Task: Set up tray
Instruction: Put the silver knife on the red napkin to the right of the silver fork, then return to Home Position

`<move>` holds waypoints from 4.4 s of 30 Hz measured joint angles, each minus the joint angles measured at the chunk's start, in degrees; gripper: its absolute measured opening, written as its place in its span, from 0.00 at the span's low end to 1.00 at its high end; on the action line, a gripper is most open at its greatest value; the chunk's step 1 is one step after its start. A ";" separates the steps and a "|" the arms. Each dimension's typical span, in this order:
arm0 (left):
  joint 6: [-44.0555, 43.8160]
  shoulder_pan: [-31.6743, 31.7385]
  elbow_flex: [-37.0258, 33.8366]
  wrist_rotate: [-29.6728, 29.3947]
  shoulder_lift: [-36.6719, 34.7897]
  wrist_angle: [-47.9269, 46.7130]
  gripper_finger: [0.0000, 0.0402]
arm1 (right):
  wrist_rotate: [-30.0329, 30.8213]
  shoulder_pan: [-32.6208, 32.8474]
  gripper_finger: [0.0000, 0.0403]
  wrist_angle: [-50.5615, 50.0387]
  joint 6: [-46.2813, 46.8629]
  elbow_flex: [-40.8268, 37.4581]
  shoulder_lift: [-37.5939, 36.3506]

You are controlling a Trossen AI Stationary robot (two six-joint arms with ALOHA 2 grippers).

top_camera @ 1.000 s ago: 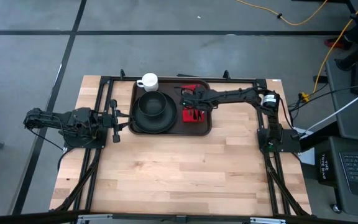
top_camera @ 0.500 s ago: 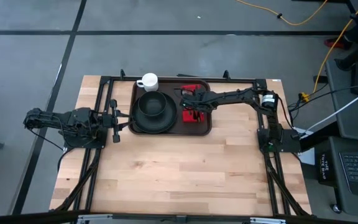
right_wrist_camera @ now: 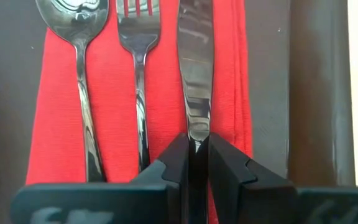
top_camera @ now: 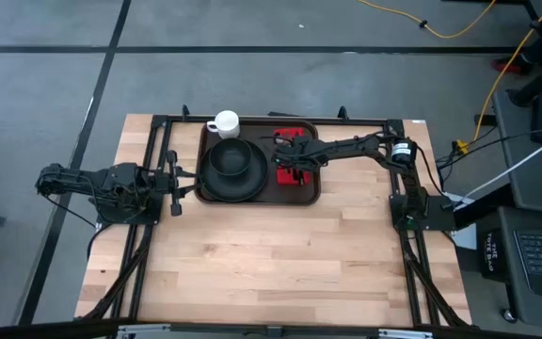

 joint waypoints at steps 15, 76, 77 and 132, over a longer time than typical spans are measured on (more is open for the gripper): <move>0.02 0.00 0.00 -0.01 0.01 0.00 0.21 | 0.67 -0.86 0.12 0.58 -0.02 -0.07 0.00; -10.26 -0.05 -4.48 9.49 -10.39 -2.25 0.00 | 25.03 20.44 0.02 -7.38 -21.05 -6.51 -20.33; -9.44 -0.05 -5.52 10.01 -10.39 -0.23 0.00 | 25.11 21.59 0.02 -6.91 -21.05 -7.46 -20.36; -13.58 22.09 -13.86 19.59 -9.91 8.08 0.00 | -22.34 11.05 0.01 91.88 -66.26 -72.89 -58.49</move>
